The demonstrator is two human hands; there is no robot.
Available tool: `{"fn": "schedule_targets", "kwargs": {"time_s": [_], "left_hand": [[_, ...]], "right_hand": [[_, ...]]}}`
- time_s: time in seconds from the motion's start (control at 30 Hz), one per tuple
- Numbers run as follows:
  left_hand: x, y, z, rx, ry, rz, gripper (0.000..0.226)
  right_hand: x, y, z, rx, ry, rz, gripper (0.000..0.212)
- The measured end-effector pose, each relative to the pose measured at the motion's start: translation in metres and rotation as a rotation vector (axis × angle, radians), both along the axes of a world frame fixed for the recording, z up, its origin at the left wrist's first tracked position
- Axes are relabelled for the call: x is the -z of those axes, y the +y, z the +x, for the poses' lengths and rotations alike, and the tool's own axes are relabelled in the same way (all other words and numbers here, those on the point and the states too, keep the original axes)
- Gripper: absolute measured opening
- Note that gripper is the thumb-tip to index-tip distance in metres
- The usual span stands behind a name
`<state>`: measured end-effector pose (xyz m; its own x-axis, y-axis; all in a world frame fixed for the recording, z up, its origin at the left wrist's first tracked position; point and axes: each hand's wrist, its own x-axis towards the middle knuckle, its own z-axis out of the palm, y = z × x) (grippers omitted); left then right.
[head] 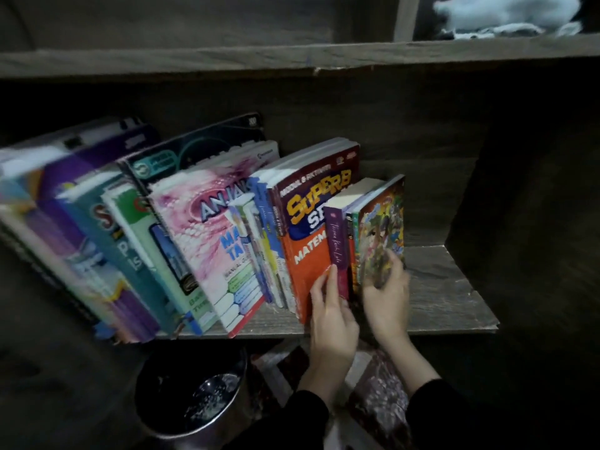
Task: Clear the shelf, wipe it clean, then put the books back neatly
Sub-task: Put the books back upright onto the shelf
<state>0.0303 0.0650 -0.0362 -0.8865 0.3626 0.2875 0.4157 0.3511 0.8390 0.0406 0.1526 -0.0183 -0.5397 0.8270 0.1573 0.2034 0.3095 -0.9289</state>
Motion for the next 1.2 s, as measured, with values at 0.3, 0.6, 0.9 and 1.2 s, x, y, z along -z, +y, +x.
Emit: {"fn": "schedule_targets", "kwargs": {"time_s": [0.3, 0.6, 0.9, 1.2], "left_hand": [[-0.044, -0.120, -0.022, -0.209, 0.197, 0.131, 0.050], [-0.056, -0.207, -0.055, -0.565, 0.233, -0.092, 0.063], [-0.117, -0.268, -0.092, -0.683, 0.593, -0.150, 0.067], [-0.129, -0.278, -0.105, -0.443, 0.437, -0.323, 0.082]], "right_hand": [[-0.019, -0.122, -0.012, -0.144, 0.336, 0.268, 0.047], [-0.028, -0.194, -0.044, -0.451, 0.246, 0.332, 0.046], [-0.121, -0.244, -0.097, -0.544, 0.275, 0.926, 0.057], [-0.133, -0.245, -0.113, -0.710, 0.008, 1.016, 0.068]]}}
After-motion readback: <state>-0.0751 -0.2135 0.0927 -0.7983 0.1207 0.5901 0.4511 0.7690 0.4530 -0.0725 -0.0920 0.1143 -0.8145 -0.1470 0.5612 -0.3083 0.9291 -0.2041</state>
